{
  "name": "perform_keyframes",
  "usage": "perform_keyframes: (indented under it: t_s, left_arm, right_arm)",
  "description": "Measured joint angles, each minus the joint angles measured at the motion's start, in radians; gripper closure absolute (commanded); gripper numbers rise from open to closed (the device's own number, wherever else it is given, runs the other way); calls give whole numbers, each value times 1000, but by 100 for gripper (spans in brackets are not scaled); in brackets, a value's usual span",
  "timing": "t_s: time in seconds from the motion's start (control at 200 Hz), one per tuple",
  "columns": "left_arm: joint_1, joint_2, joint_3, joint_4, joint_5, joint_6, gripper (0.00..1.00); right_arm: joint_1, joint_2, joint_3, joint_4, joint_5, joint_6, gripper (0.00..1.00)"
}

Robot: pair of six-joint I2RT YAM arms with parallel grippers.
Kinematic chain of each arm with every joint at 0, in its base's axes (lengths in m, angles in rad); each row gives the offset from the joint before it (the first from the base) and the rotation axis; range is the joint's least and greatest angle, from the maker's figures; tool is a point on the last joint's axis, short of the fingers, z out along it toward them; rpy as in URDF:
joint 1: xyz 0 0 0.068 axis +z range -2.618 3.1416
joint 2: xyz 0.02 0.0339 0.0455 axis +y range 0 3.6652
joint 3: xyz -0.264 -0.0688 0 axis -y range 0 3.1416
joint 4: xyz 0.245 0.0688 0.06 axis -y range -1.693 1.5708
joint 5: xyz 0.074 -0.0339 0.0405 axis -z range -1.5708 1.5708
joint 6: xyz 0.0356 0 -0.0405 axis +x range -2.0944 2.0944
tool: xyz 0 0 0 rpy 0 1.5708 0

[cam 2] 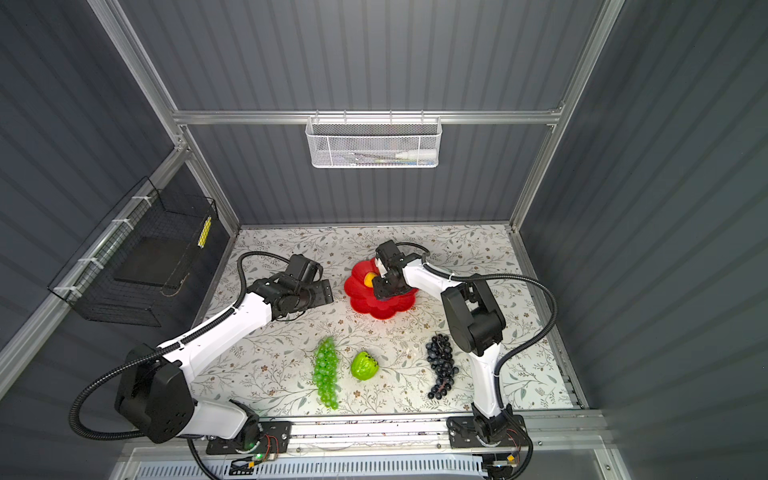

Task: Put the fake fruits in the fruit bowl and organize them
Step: 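Carry the purple fruit into the red bowl and release it with the right gripper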

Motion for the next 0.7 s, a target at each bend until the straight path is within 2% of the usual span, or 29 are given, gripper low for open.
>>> perform_keyframes:
  t_s: [0.3, 0.48, 0.7]
  left_arm:
    - [0, 0, 31, -26, -17, 5, 12]
    - [0, 0, 47, -28, -19, 15, 7]
    - [0, 1, 76, -67, 10, 56, 5]
  right_arm:
    - [-6, 49, 21, 8, 2, -3, 40]
    - [-6, 53, 22, 13, 2, -2, 35]
    - [-7, 53, 23, 16, 4, 0, 26]
